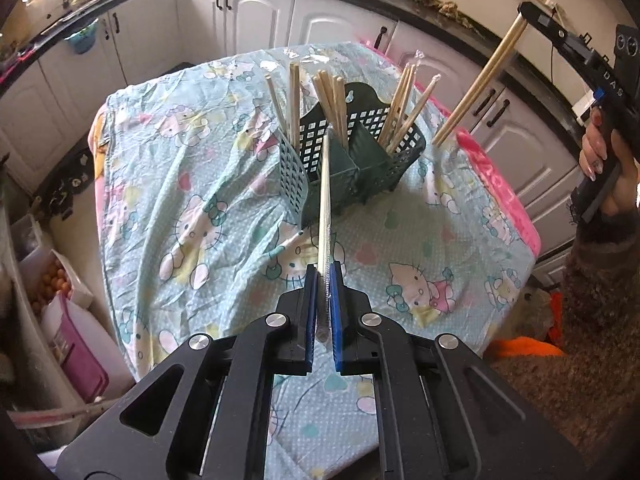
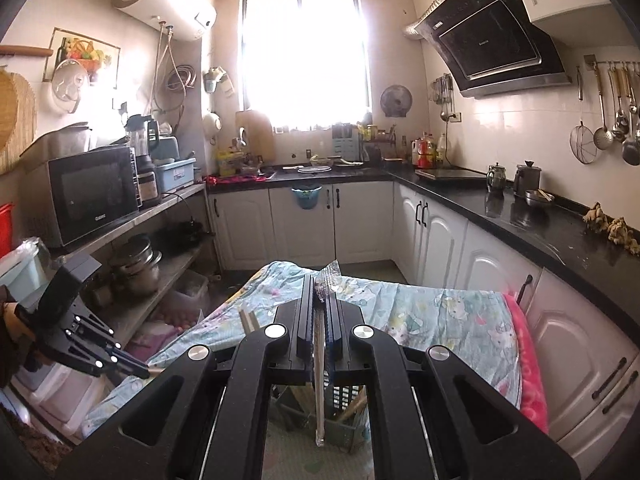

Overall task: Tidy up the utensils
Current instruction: 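Lift both held chopsticks up over the green caddy, then open both grippers to drop the chopsticks into the caddy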

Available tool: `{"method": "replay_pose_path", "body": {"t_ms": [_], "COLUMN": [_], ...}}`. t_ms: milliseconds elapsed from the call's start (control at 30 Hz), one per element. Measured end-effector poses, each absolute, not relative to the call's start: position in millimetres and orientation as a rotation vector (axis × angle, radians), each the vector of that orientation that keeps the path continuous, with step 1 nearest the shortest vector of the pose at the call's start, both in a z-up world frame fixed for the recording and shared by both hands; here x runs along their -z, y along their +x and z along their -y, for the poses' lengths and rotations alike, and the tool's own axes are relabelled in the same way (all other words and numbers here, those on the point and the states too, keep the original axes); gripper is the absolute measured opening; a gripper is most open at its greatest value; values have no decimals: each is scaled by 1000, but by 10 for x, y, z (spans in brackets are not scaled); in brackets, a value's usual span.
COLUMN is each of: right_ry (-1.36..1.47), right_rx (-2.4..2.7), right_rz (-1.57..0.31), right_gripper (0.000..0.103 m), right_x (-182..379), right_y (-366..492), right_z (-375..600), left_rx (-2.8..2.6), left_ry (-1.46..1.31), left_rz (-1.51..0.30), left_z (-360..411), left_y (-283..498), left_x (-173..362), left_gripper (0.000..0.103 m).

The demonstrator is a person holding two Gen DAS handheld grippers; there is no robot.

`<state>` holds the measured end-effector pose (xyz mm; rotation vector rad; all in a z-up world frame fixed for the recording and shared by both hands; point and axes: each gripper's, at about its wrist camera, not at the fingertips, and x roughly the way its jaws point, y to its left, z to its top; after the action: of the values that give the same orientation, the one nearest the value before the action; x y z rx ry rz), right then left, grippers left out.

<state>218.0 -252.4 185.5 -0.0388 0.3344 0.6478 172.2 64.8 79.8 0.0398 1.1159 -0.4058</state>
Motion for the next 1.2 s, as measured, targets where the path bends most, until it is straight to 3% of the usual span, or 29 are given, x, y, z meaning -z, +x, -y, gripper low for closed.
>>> {"method": "replay_pose_path", "body": {"t_ms": [400, 533, 800, 1133, 1200], "right_ry": [-46, -65, -63, -58, -57], "right_rx": [-624, -607, -596, -580, -577], "right_rz": [-322, -279, -315, -396, -409], "right_gripper": [5, 5, 5, 6, 11], "right_x": [-1753, -1759, -1662, -1438, -1400], "right_y": [2440, 2457, 2624, 2718, 2724], "right_z": [2336, 2282, 2204, 2114, 2108], "left_rx": [422, 435, 449, 438, 426], "left_ry": [-41, -82, -143, -181, -174], "left_rz": [-1038, -1001, -907, -853, -854], "left_z": [-547, -503, -436, -368, -358], "left_y": [2199, 2265, 2335, 2367, 2373], "left_x": [-1039, -1004, -957, -820, -783], "left_gripper": [3, 17, 19, 29, 33]}}
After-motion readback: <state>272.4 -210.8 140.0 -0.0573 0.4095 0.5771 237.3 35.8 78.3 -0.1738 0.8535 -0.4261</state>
